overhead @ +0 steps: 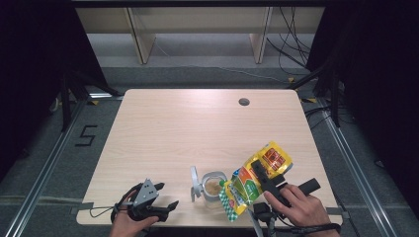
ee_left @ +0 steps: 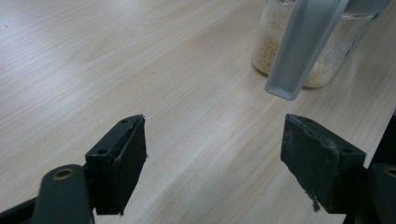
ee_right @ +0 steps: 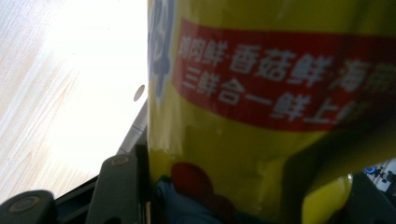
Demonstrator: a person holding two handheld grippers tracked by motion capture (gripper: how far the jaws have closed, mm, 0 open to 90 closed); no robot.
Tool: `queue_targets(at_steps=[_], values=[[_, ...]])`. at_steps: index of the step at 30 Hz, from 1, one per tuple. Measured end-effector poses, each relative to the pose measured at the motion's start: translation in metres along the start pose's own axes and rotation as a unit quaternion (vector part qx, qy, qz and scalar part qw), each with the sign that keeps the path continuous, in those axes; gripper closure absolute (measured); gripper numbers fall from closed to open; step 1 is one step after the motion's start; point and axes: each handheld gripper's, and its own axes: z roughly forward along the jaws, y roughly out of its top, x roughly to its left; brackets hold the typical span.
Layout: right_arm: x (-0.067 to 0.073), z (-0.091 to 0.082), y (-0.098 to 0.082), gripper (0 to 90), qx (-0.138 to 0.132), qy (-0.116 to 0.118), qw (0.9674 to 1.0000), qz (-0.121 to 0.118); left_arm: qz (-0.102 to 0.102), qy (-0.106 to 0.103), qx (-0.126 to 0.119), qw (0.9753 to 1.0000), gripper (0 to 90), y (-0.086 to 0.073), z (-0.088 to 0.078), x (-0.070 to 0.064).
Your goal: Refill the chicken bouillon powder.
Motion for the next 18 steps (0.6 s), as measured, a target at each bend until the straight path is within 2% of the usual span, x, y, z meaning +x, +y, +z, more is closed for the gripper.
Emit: queue_targets(at_steps=[1, 2, 3, 4, 5, 8, 9, 11, 12, 14, 16, 18], values=[[0.0012, -0.0008, 0.0006, 47.6, 0.004, -0.001, 0.9999, 0.010, -0.002, 0.003, -0.005, 1.0000, 22.3, -0.0002, 0.0007, -0.0007], [0.0012, -0.0009, 0.0006, 47.6, 0.003, -0.001, 1.0000, 0.009, 0.002, -0.004, -0.003, 1.0000, 22.3, 0.0002, -0.0011, -0.0004], [0.0013, -0.0011, 0.0006, 47.6, 0.003, -0.001, 1.0000, 0.009, 0.014, -0.001, -0.004, 0.9999, 22.3, 0.0007, -0.0017, 0.0007], [0.0000, -0.0007, 0.0001, 47.6, -0.001, -0.002, 1.0000, 0.000, -0.003, -0.002, -0.007, 1.0000, 22.3, -0.0001, -0.0009, -0.0009], [-0.0002, -0.0008, 0.0003, 47.6, -0.002, -0.001, 1.0000, -0.001, -0.010, 0.000, -0.015, 0.9998, 22.3, -0.0003, 0.0003, -0.0020], [-0.0012, -0.0007, 0.0012, 47.6, -0.003, -0.002, 1.0000, -0.005, -0.009, -0.004, -0.011, 0.9999, 22.3, -0.0002, 0.0000, -0.0015], [-0.0002, -0.0010, 0.0020, 47.6, 0.000, -0.001, 1.0000, 0.005, -0.007, -0.003, -0.009, 0.9999, 22.3, 0.0000, -0.0001, -0.0013], [-0.0010, -0.0007, 0.0021, 47.6, -0.005, -0.001, 1.0000, -0.002, 0.015, -0.002, -0.004, 0.9999, 22.4, 0.0009, -0.0013, 0.0009], [-0.0004, -0.0009, 0.0026, 47.6, -0.005, -0.002, 1.0000, 0.003, 0.014, -0.002, -0.004, 0.9999, 22.4, 0.0008, -0.0012, 0.0009], [-0.0006, -0.0005, 0.0027, 47.6, -0.009, -0.002, 1.0000, -0.003, -0.005, -0.002, -0.006, 1.0000, 22.4, -0.0001, 0.0004, -0.0010], [0.0012, -0.0009, 0.0041, 47.6, -0.004, 0.000, 1.0000, 0.004, 0.003, -0.004, -0.004, 1.0000, 22.4, 0.0002, -0.0011, -0.0001], [0.0014, -0.0014, 0.0043, 47.6, -0.006, 0.001, 1.0000, 0.007, -0.008, -0.006, -0.009, 0.9999, 22.4, 0.0001, -0.0004, -0.0010]])
